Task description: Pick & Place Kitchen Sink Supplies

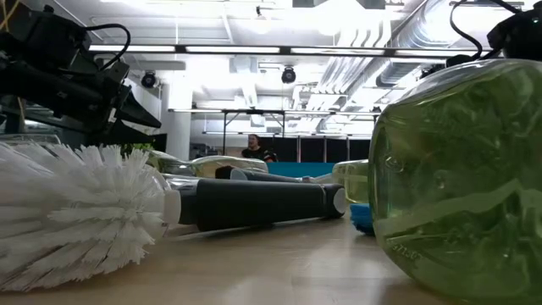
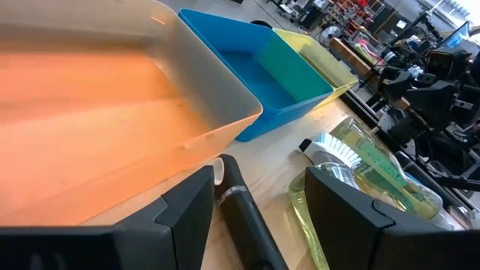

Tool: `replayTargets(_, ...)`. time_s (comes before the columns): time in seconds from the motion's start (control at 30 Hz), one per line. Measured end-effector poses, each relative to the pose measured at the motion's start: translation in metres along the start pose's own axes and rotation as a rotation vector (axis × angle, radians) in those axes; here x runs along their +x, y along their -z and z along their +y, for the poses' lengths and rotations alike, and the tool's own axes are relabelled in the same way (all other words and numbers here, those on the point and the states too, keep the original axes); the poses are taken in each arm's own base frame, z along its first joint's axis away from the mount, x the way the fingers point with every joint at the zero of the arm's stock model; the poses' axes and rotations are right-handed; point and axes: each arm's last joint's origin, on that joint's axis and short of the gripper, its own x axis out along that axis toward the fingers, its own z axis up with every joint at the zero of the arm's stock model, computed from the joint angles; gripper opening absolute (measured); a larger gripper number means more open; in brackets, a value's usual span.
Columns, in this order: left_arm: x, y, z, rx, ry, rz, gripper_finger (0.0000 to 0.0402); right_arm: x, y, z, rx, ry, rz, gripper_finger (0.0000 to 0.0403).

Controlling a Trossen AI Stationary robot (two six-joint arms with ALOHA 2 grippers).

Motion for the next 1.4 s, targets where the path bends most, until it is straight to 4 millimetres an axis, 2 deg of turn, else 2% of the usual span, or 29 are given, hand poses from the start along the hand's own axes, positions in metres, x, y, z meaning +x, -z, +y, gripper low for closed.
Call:
replayTargets(1.23,0.0,0.0,0.0,0.0,0.0,0.0,0.0205,0.0,0.0,0.0,0.001,-0.001,0.001,0.0183)
replayTargets(1.4,0.0,-0.0001,-0.0001,0.0,0.0,-0.001,0.0205,0.0,0.0005,0.001,0.097,-0.035,0.021,0.0183)
